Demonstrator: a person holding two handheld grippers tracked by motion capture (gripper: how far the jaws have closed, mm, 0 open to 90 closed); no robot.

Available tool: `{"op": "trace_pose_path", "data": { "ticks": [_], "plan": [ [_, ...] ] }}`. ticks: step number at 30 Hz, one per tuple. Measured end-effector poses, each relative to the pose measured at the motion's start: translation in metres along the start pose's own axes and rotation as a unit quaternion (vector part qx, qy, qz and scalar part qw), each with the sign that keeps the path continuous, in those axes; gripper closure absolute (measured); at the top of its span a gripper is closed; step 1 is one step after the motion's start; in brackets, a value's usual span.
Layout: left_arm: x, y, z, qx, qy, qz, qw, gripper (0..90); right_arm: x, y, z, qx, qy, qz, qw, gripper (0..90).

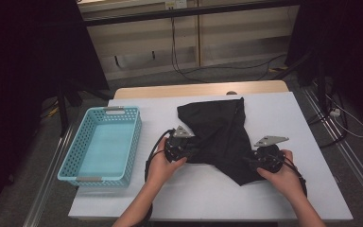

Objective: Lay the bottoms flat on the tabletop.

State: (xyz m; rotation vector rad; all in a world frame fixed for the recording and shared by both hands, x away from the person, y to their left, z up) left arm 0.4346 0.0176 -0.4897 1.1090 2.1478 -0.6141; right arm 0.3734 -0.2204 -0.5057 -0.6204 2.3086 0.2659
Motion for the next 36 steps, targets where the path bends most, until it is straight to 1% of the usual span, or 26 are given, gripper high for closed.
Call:
{"op": "trace_pose_path", "data": {
  "ticks": [1, 2, 3, 4, 6, 7, 9, 10, 11, 12, 15, 17, 18, 19, 20, 21, 22, 23, 24, 26, 28, 29, 32, 33, 34, 36],
  "plan": [
    [0.000, 0.001, -0.001, -0.001, 0.001, -0.003, 1.0000, 78.8, 0.000, 0.000, -0.002, -0.003, -0.002, 0.005, 1.0000, 72.0],
    [0.001, 0.002, -0.002, 0.002, 0.004, -0.009, 0.9999, 82.1, 0.000, 0.000, -0.003, -0.007, -0.003, 0.004, 1.0000, 81.1],
    [0.002, 0.003, -0.003, 0.005, 0.006, -0.015, 0.9999, 84.6, 0.001, -0.001, -0.005, -0.008, -0.003, 0.008, 0.9999, 85.9],
    [0.001, 0.004, -0.005, 0.004, 0.004, -0.018, 0.9998, 85.2, 0.002, -0.002, -0.007, -0.012, -0.004, 0.016, 0.9998, 89.1],
    [0.000, 0.007, -0.010, 0.002, 0.000, -0.030, 0.9995, 85.8, 0.003, -0.005, -0.011, -0.017, -0.012, 0.026, 0.9994, 89.6],
    [-0.001, 0.009, -0.013, 0.000, -0.005, -0.033, 0.9994, 86.1, 0.004, -0.009, -0.016, -0.013, -0.018, 0.034, 0.9992, 89.7],
    [-0.003, 0.014, -0.018, -0.007, -0.009, -0.038, 0.9992, 86.2, 0.005, -0.015, -0.025, -0.007, -0.031, 0.042, 0.9986, 90.0],
    [-0.003, 0.017, -0.021, -0.006, -0.014, -0.048, 0.9987, 86.1, 0.007, -0.019, -0.030, 0.000, -0.036, 0.047, 0.9983, 90.0],
    [-0.003, 0.019, -0.022, -0.007, -0.015, -0.051, 0.9985, 86.1, 0.009, -0.024, -0.038, 0.008, -0.041, 0.055, 0.9976, 90.0],
    [-0.002, 0.021, -0.024, -0.008, -0.015, -0.061, 0.9980, 86.1, 0.011, -0.028, -0.042, 0.012, -0.043, 0.059, 0.9973, 90.0],
    [0.000, 0.026, -0.028, -0.011, -0.016, -0.071, 0.9973, 86.1, 0.023, -0.041, -0.058, 0.038, -0.042, 0.073, 0.9958, 90.0],
    [0.000, 0.028, -0.031, -0.011, -0.017, -0.080, 0.9966, 86.1, 0.030, -0.045, -0.064, 0.042, -0.037, 0.081, 0.9951, 90.0],
    [0.000, 0.029, -0.032, -0.010, -0.017, -0.085, 0.9962, 85.8, 0.033, -0.045, -0.065, 0.041, -0.031, 0.083, 0.9952, 90.0],
    [0.000, 0.029, -0.033, -0.007, -0.016, -0.084, 0.9963, 85.5, 0.035, -0.045, -0.065, 0.041, -0.024, 0.080, 0.9956, 90.0],
    [0.000, 0.029, -0.033, -0.007, -0.015, -0.084, 0.9963, 84.9, 0.035, -0.043, -0.063, 0.037, -0.025, 0.075, 0.9962, 88.4],
    [0.001, 0.030, -0.033, -0.012, -0.013, -0.084, 0.9963, 84.6, 0.033, -0.041, -0.061, 0.033, -0.027, 0.071, 0.9966, 83.6],
    [0.001, 0.030, -0.033, -0.014, -0.012, -0.084, 0.9963, 84.5, 0.030, -0.038, -0.058, 0.034, -0.028, 0.063, 0.9970, 76.5],
    [0.001, 0.031, -0.034, -0.015, -0.012, -0.087, 0.9960, 84.6, 0.026, -0.036, -0.055, 0.039, -0.031, 0.052, 0.9974, 72.4],
    [0.000, 0.033, -0.036, -0.017, -0.014, -0.089, 0.9958, 84.6, 0.021, -0.032, -0.052, 0.037, -0.033, 0.043, 0.9978, 70.9],
    [0.000, 0.035, -0.040, -0.022, -0.016, -0.091, 0.9954, 84.7, 0.013, -0.028, -0.046, 0.033, -0.042, 0.043, 0.9976, 62.0],
    [0.001, 0.037, -0.042, -0.030, -0.013, -0.091, 0.9953, 84.7, 0.007, -0.025, -0.038, 0.028, -0.047, 0.040, 0.9977, 60.1],
    [0.002, 0.038, -0.043, -0.032, -0.011, -0.090, 0.9954, 84.8, 0.003, -0.025, -0.032, 0.030, -0.047, 0.041, 0.9976, 57.0],
    [0.006, 0.040, -0.043, -0.037, -0.007, -0.099, 0.9944, 86.2, 0.000, -0.026, -0.020, 0.033, -0.043, 0.048, 0.9974, 54.4],
    [0.007, 0.042, -0.045, -0.045, -0.005, -0.099, 0.9940, 86.5, -0.001, -0.026, -0.016, 0.033, -0.041, 0.050, 0.9974, 53.0],
    [0.008, 0.044, -0.046, -0.048, -0.004, -0.100, 0.9938, 86.6, -0.001, -0.027, -0.014, 0.034, -0.039, 0.051, 0.9974, 52.8],
    [0.010, 0.047, -0.049, -0.054, -0.005, -0.107, 0.9927, 86.7, -0.001, -0.026, -0.012, 0.029, -0.036, 0.045, 0.9979, 52.8]
  ]
}}
Point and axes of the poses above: each handheld gripper's, and its own axes: z roughly forward along the jaws, x roughly out of its underside, y roughly to its left, the point moved 7 cm from there along z, roughly forward along the jaws, and after that the axes turned 1 degree about -z, right-handed, at the moved point
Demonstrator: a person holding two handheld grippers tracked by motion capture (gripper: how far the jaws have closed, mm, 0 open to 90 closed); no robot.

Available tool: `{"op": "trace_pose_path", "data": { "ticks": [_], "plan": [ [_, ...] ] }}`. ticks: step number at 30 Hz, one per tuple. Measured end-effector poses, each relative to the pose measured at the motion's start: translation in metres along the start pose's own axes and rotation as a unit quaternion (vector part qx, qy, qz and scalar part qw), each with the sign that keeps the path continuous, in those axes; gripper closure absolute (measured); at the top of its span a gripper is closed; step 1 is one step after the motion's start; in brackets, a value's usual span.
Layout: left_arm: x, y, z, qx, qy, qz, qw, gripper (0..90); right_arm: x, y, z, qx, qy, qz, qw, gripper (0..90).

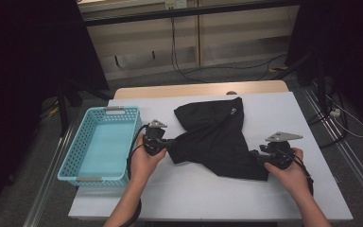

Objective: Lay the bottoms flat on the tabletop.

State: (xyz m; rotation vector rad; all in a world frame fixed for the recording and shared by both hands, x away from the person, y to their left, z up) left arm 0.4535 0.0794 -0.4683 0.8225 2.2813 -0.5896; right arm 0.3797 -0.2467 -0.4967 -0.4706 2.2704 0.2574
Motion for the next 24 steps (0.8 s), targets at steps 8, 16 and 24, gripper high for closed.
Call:
{"op": "trace_pose_path", "data": {
  "ticks": [8, 16, 24],
  "plan": [
    [-0.001, 0.000, 0.000, -0.005, -0.005, 0.006, 1.0000, 85.3, 0.008, -0.006, 0.000, 0.004, 0.017, 0.006, 0.9998, 57.8],
    [-0.016, -0.028, 0.007, 0.032, -0.038, 0.039, 0.9980, 47.2, 0.018, 0.009, -0.005, -0.043, 0.036, -0.006, 0.9984, 87.9],
    [-0.015, -0.066, 0.022, 0.065, -0.020, 0.094, 0.9932, 29.6, 0.030, 0.024, -0.028, -0.078, 0.050, -0.020, 0.9955, 89.1]
  ]
}}
Point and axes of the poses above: each handheld gripper's, and its own axes: z roughly forward along the jaws, x roughly out of its underside, y roughly to its left, the point moved 7 cm from there along z, roughly forward along the jaws, and after that the axes turned 1 degree about -z, right-handed, at the moved point
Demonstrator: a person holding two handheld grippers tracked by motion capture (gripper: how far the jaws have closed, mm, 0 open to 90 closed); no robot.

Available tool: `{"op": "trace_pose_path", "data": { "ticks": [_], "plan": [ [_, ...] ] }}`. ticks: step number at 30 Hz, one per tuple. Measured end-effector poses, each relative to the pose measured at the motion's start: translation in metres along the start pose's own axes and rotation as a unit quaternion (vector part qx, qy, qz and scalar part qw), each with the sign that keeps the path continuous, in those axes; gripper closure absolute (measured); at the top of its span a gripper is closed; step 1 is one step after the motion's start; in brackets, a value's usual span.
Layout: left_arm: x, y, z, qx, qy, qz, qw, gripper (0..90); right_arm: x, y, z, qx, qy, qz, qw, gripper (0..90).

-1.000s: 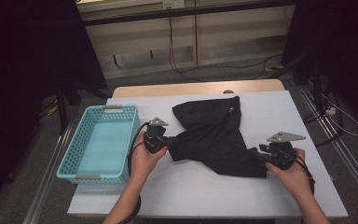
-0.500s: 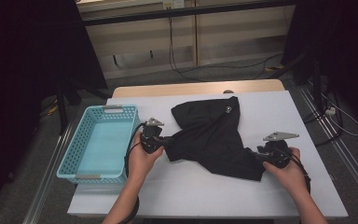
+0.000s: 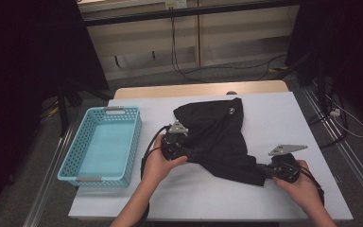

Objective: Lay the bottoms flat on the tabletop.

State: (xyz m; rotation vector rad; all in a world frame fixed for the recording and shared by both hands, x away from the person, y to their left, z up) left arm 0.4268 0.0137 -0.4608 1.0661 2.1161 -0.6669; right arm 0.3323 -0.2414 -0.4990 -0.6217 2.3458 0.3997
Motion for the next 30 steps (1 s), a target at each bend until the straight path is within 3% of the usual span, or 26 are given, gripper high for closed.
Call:
{"op": "trace_pose_path", "data": {
  "ticks": [6, 9, 22, 27, 30],
  "plan": [
    [0.001, -0.022, 0.014, 0.031, 0.007, 0.017, 0.9994, 31.4, -0.004, 0.001, -0.005, 0.002, -0.016, -0.005, 0.9999, 89.1],
    [0.006, -0.029, 0.021, 0.037, 0.018, 0.032, 0.9986, 37.7, -0.005, 0.000, -0.005, 0.005, -0.024, 0.001, 0.9997, 89.1],
    [0.020, -0.054, 0.041, 0.066, 0.044, 0.062, 0.9949, 52.7, -0.007, -0.004, -0.003, 0.012, -0.028, 0.002, 0.9995, 89.0],
    [0.027, -0.057, 0.046, 0.079, 0.065, 0.073, 0.9920, 71.0, -0.006, -0.006, -0.002, 0.014, -0.028, 0.005, 0.9995, 89.0],
    [0.027, -0.056, 0.045, 0.082, 0.074, 0.067, 0.9916, 82.3, -0.005, -0.006, -0.001, 0.014, -0.026, 0.008, 0.9995, 89.0]
  ]
}}
Point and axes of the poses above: each handheld gripper's, and its own axes: z roughly forward along the jaws, x roughly out of its underside, y roughly to its left, the point moved 7 cm from there along z, roughly forward along the jaws, and after that the axes turned 1 degree about -z, right-handed, at the moved point
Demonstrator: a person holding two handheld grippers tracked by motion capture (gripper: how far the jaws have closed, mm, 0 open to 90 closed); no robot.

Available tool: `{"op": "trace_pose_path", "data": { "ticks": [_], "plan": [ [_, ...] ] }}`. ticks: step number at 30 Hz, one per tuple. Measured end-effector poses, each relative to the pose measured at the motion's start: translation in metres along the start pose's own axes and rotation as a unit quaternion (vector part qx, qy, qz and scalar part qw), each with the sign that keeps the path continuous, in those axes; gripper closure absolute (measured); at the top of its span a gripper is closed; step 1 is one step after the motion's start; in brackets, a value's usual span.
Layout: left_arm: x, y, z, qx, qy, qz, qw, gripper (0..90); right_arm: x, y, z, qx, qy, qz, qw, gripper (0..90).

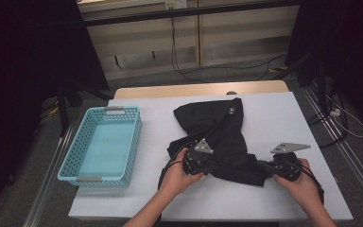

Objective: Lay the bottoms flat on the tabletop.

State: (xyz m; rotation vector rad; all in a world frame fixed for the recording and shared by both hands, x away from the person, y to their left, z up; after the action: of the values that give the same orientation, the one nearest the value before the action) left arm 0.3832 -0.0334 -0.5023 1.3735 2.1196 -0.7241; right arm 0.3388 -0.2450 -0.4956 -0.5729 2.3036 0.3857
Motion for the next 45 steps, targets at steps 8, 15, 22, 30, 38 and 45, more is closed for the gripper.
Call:
{"op": "trace_pose_path", "data": {
  "ticks": [8, 15, 22, 30, 38, 45],
  "plan": [
    [-0.007, 0.008, -0.023, 0.018, -0.024, -0.025, 0.9992, 88.6, -0.004, 0.000, -0.005, -0.006, -0.013, 0.008, 0.9999, 89.1],
    [-0.007, 0.031, -0.056, 0.010, -0.058, -0.058, 0.9966, 88.5, -0.007, -0.001, -0.011, -0.012, -0.026, 0.015, 0.9995, 89.1],
    [0.001, 0.044, -0.063, -0.001, -0.060, -0.077, 0.9952, 86.0, -0.005, -0.001, -0.011, -0.004, -0.017, 0.004, 0.9998, 86.9],
    [-0.006, 0.038, -0.063, -0.001, -0.069, -0.071, 0.9951, 64.9, -0.007, -0.003, -0.010, 0.021, -0.013, -0.009, 0.9996, 79.9],
    [-0.015, 0.019, -0.046, -0.001, -0.068, -0.046, 0.9966, 46.9, -0.015, 0.008, -0.006, 0.017, -0.032, -0.021, 0.9991, 70.6],
    [-0.010, 0.009, -0.027, 0.008, -0.044, -0.032, 0.9985, 52.9, -0.006, 0.011, 0.016, 0.019, 0.007, -0.032, 0.9993, 69.6]
  ]
}}
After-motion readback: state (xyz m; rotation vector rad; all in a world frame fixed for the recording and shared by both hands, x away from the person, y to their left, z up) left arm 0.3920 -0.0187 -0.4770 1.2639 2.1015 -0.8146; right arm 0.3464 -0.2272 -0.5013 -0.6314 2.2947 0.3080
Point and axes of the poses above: each handheld gripper's, and its own axes: z roughly forward along the jaws, x roughly out of its underside, y roughly to its left, the point moved 7 cm from there along z, roughly forward along the jaws, and after that the axes turned 1 degree about -z, right-handed, at the moved point
